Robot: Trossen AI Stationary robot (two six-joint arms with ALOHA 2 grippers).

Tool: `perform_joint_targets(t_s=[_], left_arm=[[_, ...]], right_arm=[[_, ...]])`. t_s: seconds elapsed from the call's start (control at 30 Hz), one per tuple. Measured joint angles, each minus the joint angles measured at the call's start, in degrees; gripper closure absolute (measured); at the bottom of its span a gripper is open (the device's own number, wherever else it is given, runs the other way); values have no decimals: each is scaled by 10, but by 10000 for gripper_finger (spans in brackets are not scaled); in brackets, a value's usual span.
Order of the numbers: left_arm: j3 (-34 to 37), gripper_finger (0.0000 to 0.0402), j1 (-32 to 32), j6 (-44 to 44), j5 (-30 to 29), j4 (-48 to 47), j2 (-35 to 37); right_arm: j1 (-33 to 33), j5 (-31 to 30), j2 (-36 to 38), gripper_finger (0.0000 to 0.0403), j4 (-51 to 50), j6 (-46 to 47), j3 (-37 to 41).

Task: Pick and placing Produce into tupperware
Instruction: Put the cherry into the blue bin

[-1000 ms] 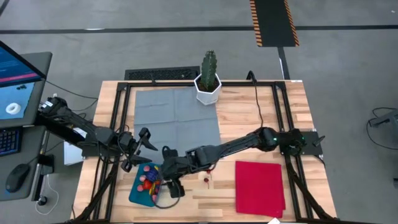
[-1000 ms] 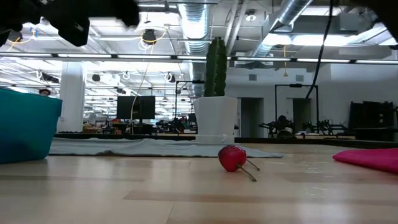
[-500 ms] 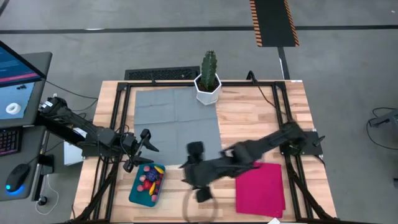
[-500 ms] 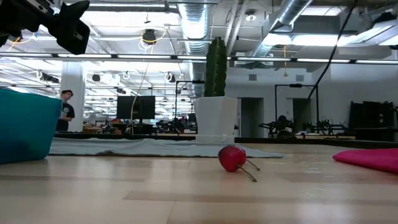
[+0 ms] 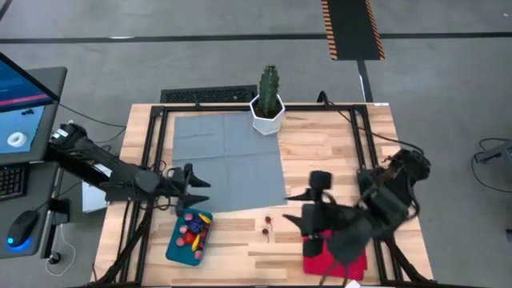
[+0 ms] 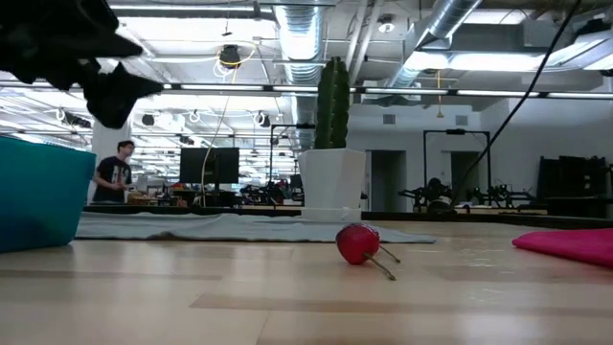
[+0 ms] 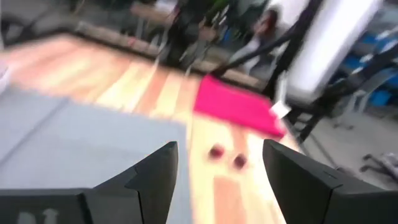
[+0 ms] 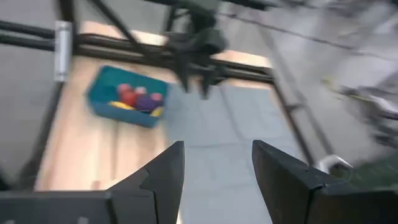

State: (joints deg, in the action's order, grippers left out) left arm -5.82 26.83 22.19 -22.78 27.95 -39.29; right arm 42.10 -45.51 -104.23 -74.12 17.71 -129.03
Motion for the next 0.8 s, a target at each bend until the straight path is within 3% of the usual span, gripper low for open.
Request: perform_joint_targets(t_s=[0.13, 0.23, 0.33, 0.57, 0.8], left_arm=[[-27, 175, 0, 42, -3, -26, -59], [-69, 175, 0, 31, 14, -41, -118], [-129, 175, -7, 22, 60, -60, -177], [-275, 175, -44, 31, 160, -178, -327], [-393, 175, -60, 4, 270, -222, -482]], right_arm=[[52, -118, -12, 193, -57, 119, 45], [90, -170, -16, 192, -97, 225, 112], [118, -223, -12, 191, -102, 335, 190], [157, -261, -12, 190, -99, 530, 311], [191, -249, -11, 190, -72, 634, 388]])
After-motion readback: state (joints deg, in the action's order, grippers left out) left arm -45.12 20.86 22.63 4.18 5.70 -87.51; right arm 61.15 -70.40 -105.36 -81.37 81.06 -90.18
